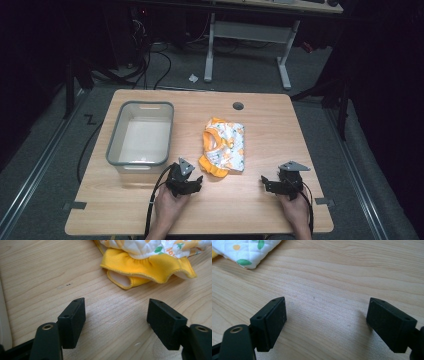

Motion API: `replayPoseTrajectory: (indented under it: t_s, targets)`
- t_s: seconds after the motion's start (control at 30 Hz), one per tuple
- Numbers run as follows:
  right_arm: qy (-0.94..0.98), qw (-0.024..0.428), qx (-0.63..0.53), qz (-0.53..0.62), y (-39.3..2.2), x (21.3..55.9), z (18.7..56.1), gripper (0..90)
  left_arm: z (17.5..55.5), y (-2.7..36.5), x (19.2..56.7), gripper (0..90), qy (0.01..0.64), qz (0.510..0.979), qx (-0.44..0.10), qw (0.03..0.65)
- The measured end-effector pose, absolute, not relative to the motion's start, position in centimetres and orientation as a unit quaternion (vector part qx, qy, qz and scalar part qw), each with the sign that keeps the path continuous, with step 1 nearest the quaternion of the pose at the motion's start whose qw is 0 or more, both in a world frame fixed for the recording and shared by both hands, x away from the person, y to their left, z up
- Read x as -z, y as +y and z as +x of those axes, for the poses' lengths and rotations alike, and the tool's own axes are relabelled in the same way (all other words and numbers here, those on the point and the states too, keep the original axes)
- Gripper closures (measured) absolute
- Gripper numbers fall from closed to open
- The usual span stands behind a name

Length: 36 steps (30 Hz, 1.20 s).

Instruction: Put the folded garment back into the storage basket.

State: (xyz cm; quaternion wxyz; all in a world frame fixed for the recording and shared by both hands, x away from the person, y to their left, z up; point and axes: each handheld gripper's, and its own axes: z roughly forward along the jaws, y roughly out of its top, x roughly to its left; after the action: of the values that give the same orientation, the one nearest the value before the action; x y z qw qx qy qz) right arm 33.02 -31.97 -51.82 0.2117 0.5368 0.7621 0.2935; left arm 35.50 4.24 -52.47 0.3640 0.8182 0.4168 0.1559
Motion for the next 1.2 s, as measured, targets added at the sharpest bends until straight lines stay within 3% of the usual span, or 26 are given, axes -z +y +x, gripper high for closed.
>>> replayPoseTrajectory:
  t_s: [1.2]
  targets:
    - [0.762,0.213,-0.294,0.536,-31.98,51.83,33.03,16.5,35.41,4.07,52.39,27.2,0.422,0.817,-0.148,0.363]
